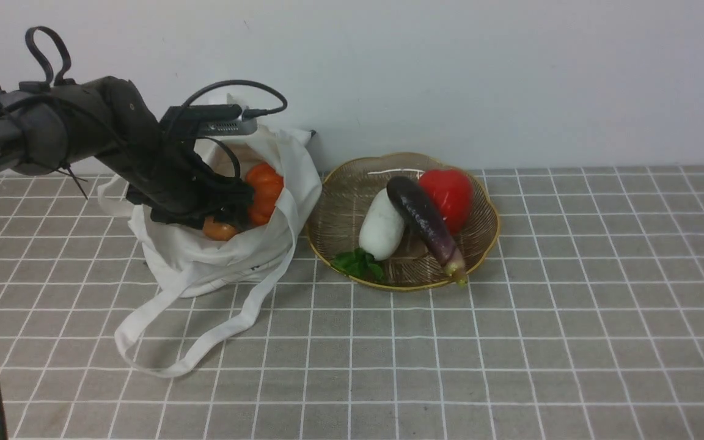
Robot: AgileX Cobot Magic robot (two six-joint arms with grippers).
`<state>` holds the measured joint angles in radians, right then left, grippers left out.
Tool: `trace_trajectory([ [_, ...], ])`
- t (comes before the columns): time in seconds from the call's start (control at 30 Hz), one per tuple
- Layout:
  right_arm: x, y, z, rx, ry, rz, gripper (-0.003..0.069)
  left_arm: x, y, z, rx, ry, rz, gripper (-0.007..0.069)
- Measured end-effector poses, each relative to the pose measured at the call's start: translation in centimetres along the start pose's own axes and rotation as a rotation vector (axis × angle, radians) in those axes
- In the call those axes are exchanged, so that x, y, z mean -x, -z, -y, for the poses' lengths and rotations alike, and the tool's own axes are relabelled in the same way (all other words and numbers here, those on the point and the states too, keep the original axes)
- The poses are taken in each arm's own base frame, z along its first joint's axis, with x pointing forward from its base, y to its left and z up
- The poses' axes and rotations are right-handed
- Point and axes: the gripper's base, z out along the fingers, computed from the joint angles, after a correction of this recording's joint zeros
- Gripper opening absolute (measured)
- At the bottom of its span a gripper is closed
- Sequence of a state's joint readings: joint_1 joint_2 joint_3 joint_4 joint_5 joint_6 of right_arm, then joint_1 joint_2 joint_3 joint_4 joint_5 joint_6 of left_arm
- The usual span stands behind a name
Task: Take vegetables from bag on grey coffee tablecloth place on plate.
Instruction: 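Reach into the cloth bag and grasp the potato inside with the left gripper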
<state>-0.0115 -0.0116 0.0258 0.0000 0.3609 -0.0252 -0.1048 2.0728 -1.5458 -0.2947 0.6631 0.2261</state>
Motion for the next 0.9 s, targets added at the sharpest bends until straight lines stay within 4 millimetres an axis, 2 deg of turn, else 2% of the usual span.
trace_trajectory([
  [0.17,0.0,0.0,0.0,0.000,0.000,0.000,-0.0015,0.3,-0.3,-0.4,0.033,-0.023,0.041,0.0563],
  [0.67,0.0,0.0,0.0,0.000,0.000,0.000,-0.0015,0.3,-4.2,-1.3,0.061,0.043,0.122,0.0565],
  [0.9,0.0,0.0,0.0,0.000,0.000,0.000,-0.0015,0.3,-4.3,-1.3,0.058,0.047,0.118,0.0504],
])
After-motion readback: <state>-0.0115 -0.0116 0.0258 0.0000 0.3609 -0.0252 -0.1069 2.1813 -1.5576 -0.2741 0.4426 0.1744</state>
